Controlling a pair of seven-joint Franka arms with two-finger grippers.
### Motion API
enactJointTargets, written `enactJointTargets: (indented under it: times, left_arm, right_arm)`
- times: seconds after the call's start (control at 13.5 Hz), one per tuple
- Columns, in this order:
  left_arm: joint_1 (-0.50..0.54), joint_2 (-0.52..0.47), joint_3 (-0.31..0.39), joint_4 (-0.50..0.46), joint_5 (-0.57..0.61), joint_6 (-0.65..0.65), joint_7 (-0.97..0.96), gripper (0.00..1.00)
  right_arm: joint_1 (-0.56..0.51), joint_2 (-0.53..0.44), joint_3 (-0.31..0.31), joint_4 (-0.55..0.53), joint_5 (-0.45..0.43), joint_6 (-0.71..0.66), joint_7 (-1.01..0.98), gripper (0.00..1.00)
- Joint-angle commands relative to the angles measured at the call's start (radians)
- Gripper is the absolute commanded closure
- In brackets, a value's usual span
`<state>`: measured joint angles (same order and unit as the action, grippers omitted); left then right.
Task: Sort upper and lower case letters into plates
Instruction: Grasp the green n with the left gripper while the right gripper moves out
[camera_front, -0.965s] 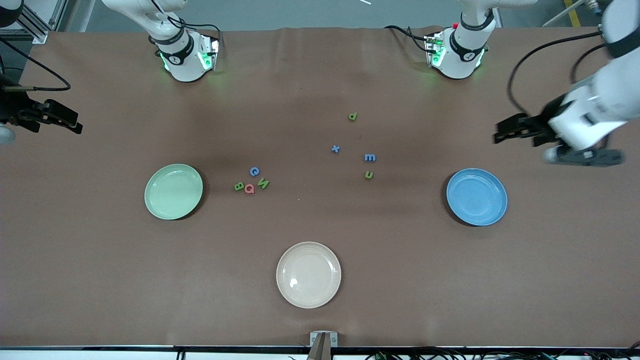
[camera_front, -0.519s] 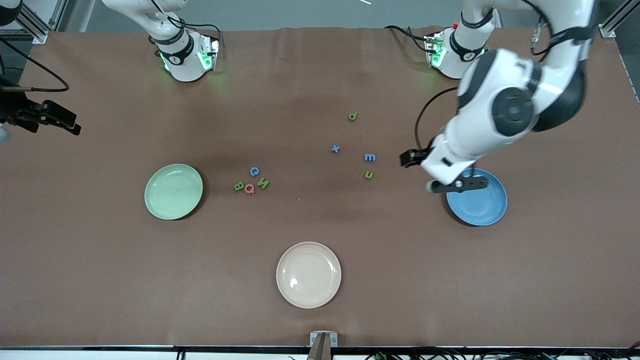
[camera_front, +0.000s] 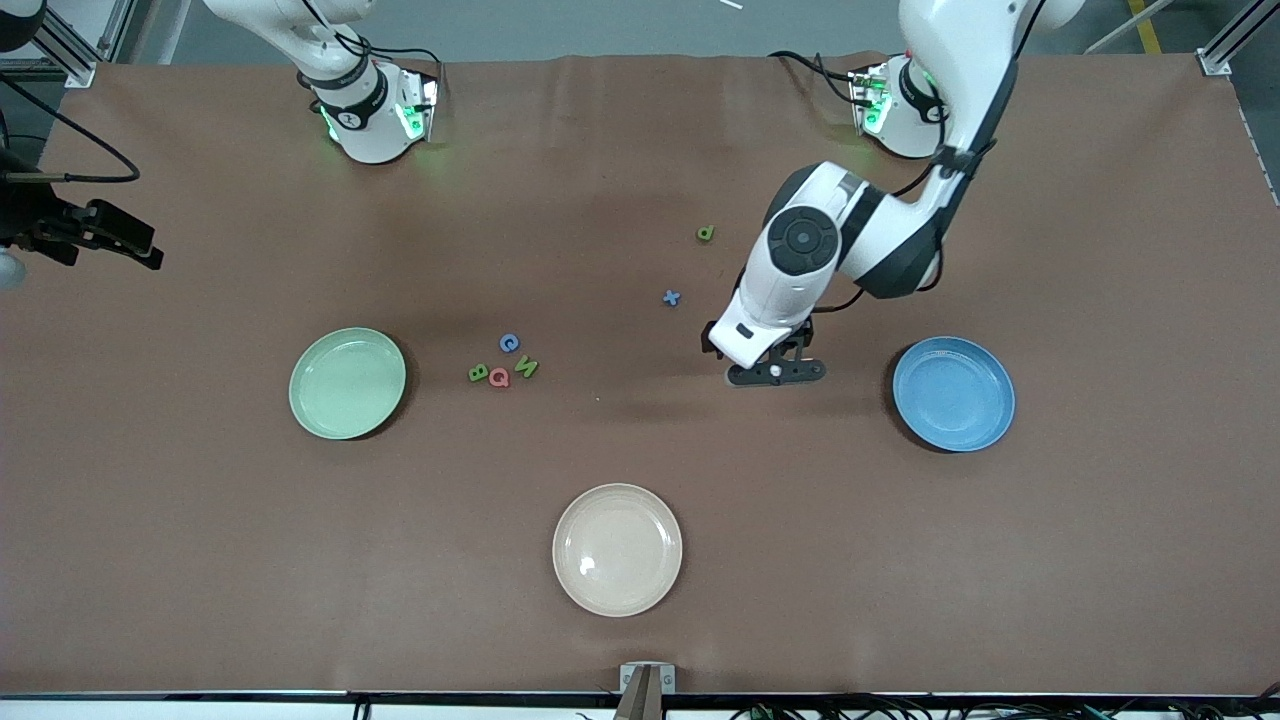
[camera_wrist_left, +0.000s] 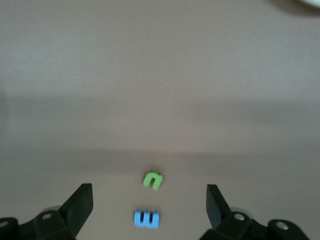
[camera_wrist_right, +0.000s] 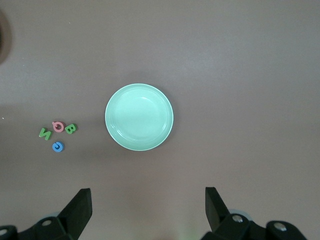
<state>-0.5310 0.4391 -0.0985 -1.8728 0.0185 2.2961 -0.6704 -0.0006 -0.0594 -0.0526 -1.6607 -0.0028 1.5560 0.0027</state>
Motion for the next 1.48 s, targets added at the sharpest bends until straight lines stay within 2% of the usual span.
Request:
enactJointTargets:
  times: [0.0,0.22,0.52,0.67,0.74,1.19,1.41]
  left_arm:
    - [-0.009,0.016,-0.001,-0.061,0.028,0.069,-0.002,0.00]
    - [-0.030,0.059,-0.001,-0.092,0.026,0.175,-0.005,0.01]
    - [-0.032,0.059,-0.001,-0.192,0.028,0.276,0.006,0.01]
    - [-0.035,0.079,-0.001,-0.206,0.028,0.305,0.009,0.04]
    - [-0.040,0.092,-0.001,-0.206,0.028,0.315,0.009,0.07]
    - [-0.044,0.093,-0.001,-0.201,0.028,0.318,0.006,0.44]
    - [-0.046,0.095,-0.001,-0.193,0.028,0.319,0.009,0.45]
  right_arm:
    - [0.004,-0.028,-0.001,-0.028,0.006,0.002,-0.036,0.00]
    - [0.004,-0.025,-0.003,-0.024,0.006,-0.002,-0.030,0.00]
    - [0.007,-0.019,-0.001,0.002,0.001,-0.004,-0.023,0.00]
    - [0.005,-0.010,-0.001,0.019,0.000,-0.001,-0.026,0.00]
    - [0.002,0.001,-0.001,0.027,0.000,-0.001,-0.027,0.00]
    - [-0.015,0.065,-0.007,0.032,-0.002,0.056,-0.035,0.00]
    - [-0.044,0.176,-0.007,0.039,0.012,0.098,-0.036,0.00]
